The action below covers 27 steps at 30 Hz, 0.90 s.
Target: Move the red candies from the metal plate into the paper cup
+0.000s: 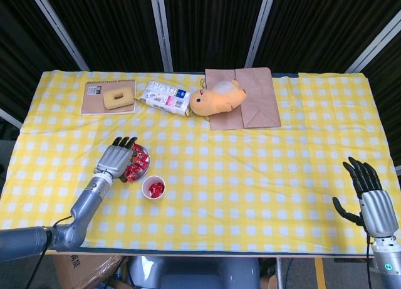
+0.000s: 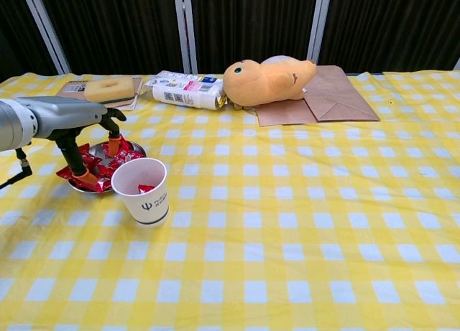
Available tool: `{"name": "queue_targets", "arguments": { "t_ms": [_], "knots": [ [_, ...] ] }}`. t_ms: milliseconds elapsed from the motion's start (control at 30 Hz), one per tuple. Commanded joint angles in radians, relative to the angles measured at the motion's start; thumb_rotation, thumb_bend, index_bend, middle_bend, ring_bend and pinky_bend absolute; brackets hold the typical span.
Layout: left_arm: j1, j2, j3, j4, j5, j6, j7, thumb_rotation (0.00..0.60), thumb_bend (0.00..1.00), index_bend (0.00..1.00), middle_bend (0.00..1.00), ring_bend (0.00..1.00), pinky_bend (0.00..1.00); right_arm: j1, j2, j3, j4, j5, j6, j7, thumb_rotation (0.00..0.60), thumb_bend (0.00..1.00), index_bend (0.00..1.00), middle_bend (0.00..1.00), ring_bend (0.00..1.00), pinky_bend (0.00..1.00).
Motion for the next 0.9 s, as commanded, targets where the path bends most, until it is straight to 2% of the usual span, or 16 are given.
{"name": "queue_targets", "arguments": {
  "t_ms": [33, 133, 300, 900],
  "knots": [
    [0.001, -0.003, 0.003, 0.006, 0.001, 0.005, 0.006, 0.600, 0.17, 0.44, 0.00, 0.00, 0.00, 0.000, 0.000, 0.001, 0.000, 0.001, 0.001, 0.000, 0.600, 0.42, 0.00, 0.00, 0.00, 0.00],
    [0.003, -0.009, 0.003, 0.018, -0.002, 0.009, 0.009, 0.600, 0.19, 0.47, 0.00, 0.00, 0.00, 0.000, -0.001, 0.001, 0.001, 0.001, 0.002, 0.000, 0.600, 0.42, 0.00, 0.00, 0.00, 0.00],
    [0.005, -0.034, -0.006, 0.053, 0.004, 0.020, 0.004, 0.600, 0.27, 0.50, 0.00, 0.00, 0.00, 0.000, -0.001, 0.001, 0.002, 0.002, 0.001, 0.001, 0.600, 0.42, 0.00, 0.00, 0.00, 0.00],
    [-0.004, -0.090, -0.014, 0.118, -0.013, -0.012, 0.023, 0.600, 0.30, 0.53, 0.00, 0.00, 0.00, -0.001, -0.002, 0.003, 0.004, 0.006, 0.000, 0.007, 0.600, 0.42, 0.00, 0.00, 0.00, 0.00]
  ]
}}
